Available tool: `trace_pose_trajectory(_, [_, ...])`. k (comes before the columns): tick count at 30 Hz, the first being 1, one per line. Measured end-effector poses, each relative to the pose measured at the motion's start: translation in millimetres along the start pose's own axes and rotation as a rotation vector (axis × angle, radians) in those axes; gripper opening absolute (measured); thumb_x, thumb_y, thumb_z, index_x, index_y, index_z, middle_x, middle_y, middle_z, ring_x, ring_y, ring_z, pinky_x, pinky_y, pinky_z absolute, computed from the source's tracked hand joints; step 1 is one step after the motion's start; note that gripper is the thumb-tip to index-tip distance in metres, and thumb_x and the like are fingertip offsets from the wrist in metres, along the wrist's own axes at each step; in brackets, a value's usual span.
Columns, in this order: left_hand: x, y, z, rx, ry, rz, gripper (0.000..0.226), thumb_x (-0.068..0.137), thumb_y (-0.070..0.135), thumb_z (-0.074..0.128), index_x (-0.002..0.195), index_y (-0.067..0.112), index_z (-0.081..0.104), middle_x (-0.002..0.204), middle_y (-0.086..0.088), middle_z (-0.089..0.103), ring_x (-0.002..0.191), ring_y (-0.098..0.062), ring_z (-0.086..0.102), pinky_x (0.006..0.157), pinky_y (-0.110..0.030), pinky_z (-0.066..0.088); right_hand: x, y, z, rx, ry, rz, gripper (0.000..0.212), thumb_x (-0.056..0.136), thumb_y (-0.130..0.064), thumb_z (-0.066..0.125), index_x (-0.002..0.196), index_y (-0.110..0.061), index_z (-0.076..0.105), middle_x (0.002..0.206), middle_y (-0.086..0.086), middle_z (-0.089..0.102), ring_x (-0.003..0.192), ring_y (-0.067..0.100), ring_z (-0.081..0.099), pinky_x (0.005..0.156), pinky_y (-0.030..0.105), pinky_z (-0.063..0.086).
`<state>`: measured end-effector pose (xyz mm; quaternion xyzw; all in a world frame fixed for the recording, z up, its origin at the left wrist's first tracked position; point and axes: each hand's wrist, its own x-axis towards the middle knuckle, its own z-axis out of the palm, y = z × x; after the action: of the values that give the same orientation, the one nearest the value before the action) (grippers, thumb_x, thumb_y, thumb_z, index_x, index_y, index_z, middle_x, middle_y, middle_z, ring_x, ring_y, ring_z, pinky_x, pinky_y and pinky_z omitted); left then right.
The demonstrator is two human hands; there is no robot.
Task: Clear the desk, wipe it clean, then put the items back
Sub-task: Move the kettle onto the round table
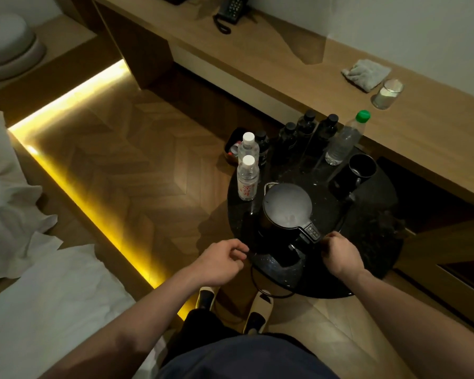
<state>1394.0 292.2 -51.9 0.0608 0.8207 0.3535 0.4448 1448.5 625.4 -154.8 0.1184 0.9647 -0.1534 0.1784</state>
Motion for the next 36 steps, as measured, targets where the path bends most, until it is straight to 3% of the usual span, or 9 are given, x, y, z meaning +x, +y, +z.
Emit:
trace_pose_trajectory(3, [-3, -3, -1, -0.007, 0.046, 0.029, 0.040, 0.097, 0.013, 0.060, 0.134, 0.030, 0.059, 0.127, 0.011, 0.065, 0.108, -0.004, 0.066, 0.096, -0.032, 0.058, -5, 11, 9, 0.029, 0.034, 0.049, 0.022, 0.092, -0.017, 0.063, 0.107, -0.022, 0.079, 0.110, 0.003, 0.062, 0.101, 0.025, 0.066, 0.084, 0.038, 0.057])
trace_pose_trajectory(7, [-7, -2, -7, 0.042, 0.093, 0.054, 0.041, 0.097, 0.014, 0.061, 0.135, 0.029, 0.059, 0.127, 0.012, 0.063, 0.101, -0.003, 0.068, 0.088, -0.025, 0.057, -3, 26, 8, 0.013, 0.013, 0.102, 0.028, 0.093, -0.017, 0.064, 0.118, -0.018, 0.076, 0.128, 0.007, 0.062, 0.115, 0.026, 0.064, 0.098, 0.038, 0.055])
trace_pose_trajectory(11, [-4, 4, -17, 0.105, 0.133, 0.085, 0.043, 0.096, 0.014, 0.060, 0.136, 0.028, 0.058, 0.131, 0.011, 0.063, 0.097, 0.001, 0.067, 0.084, -0.021, 0.057, 6, 23, 0, 0.052, -0.081, 0.112, 0.047, 0.091, -0.021, 0.070, 0.136, -0.013, 0.063, 0.146, 0.011, 0.054, 0.130, 0.028, 0.057, 0.112, 0.035, 0.044])
trace_pose_trajectory(15, [-3, 18, -28, 0.137, 0.155, 0.129, 0.043, 0.098, 0.014, 0.060, 0.139, 0.027, 0.056, 0.132, 0.012, 0.061, 0.084, -0.003, 0.070, 0.075, -0.020, 0.057, 2, 11, -9, 0.139, -0.101, 0.139, 0.061, 0.084, -0.013, 0.073, 0.142, -0.013, 0.056, 0.147, 0.008, 0.053, 0.132, 0.027, 0.056, 0.112, 0.035, 0.043])
trace_pose_trajectory(20, [-6, 29, -52, 0.224, 0.209, 0.198, 0.042, 0.098, 0.019, 0.062, 0.138, 0.032, 0.056, 0.104, 0.015, 0.065, 0.084, -0.008, 0.067, 0.075, -0.025, 0.059, -13, -9, -32, 0.296, 0.068, 0.196, 0.054, 0.084, -0.006, 0.067, 0.136, -0.021, 0.062, 0.145, 0.002, 0.053, 0.128, 0.024, 0.056, 0.110, 0.037, 0.045])
trace_pose_trajectory(25, [-11, 32, -105, 0.306, 0.314, 0.277, 0.046, 0.097, 0.025, 0.065, 0.140, 0.036, 0.054, 0.137, 0.013, 0.060, 0.117, -0.003, 0.060, 0.088, -0.019, 0.051, -30, -64, -96, 0.467, 0.381, 0.182, 0.037, 0.090, -0.007, 0.065, 0.121, -0.027, 0.069, 0.109, -0.006, 0.064, 0.094, 0.010, 0.059, 0.087, 0.037, 0.054])
trace_pose_trajectory(28, [-20, 28, -143, 0.390, 0.392, 0.320, 0.048, 0.097, 0.027, 0.066, 0.143, 0.033, 0.053, 0.140, 0.012, 0.057, 0.112, -0.004, 0.058, 0.087, -0.018, 0.045, -36, -114, -136, 0.534, 0.470, 0.088, 0.035, 0.093, -0.009, 0.065, 0.121, -0.029, 0.067, 0.110, -0.009, 0.062, 0.094, 0.003, 0.059, 0.077, 0.024, 0.049])
trace_pose_trajectory(32, [-31, 13, -198, 0.434, 0.494, 0.366, 0.048, 0.097, 0.029, 0.066, 0.143, 0.034, 0.052, 0.147, 0.012, 0.049, 0.127, -0.007, 0.051, 0.101, -0.024, 0.045, -24, -196, -176, 0.524, 0.459, -0.118, 0.039, 0.094, -0.019, 0.068, 0.130, -0.035, 0.062, 0.127, -0.017, 0.057, 0.110, 0.002, 0.059, 0.084, 0.021, 0.052])
trace_pose_trajectory(36, [-44, -13, -254, 0.496, 0.587, 0.382, 0.051, 0.095, 0.033, 0.066, 0.144, 0.035, 0.051, 0.154, 0.012, 0.041, 0.139, -0.009, 0.043, 0.115, -0.031, 0.039, -3, -287, -195, 0.443, 0.285, -0.266, 0.053, 0.095, -0.032, 0.069, 0.144, -0.039, 0.051, 0.154, -0.017, 0.040, 0.138, 0.008, 0.044, 0.108, 0.035, 0.048])
